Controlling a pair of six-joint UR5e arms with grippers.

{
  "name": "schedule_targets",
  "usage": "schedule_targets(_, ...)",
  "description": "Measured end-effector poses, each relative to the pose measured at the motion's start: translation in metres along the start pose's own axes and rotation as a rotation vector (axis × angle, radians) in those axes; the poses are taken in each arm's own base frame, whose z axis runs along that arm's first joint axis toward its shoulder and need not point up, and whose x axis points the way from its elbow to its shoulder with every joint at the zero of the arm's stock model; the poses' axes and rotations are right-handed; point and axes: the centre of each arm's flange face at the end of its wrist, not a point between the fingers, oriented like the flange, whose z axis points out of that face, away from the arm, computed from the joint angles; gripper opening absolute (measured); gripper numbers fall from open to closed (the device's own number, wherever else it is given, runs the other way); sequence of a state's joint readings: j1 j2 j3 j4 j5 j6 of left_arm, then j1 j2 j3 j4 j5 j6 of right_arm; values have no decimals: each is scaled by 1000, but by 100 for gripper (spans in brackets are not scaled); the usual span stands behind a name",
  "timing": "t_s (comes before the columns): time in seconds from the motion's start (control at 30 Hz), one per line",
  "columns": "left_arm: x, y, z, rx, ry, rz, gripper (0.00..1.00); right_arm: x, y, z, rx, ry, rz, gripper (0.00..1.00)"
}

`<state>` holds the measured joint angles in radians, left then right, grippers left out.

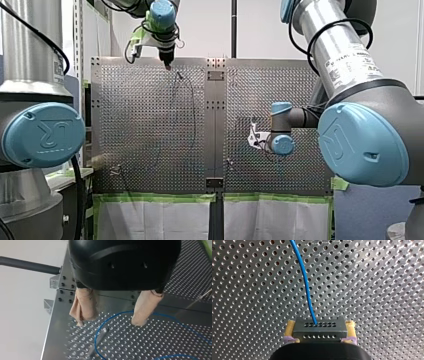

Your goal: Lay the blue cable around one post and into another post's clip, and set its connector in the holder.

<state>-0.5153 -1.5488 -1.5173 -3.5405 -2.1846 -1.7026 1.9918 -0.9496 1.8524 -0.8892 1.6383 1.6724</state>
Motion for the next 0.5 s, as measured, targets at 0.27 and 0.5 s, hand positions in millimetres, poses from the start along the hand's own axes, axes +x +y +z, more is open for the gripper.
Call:
schedule_targets(0.27,5,6,-6,-9,60,42,100,0,3,1,-5,-1,0,0)
schedule_targets(0.5,9,10,-11,-17,109,77,100,0,3,1,-6,-1,0,0)
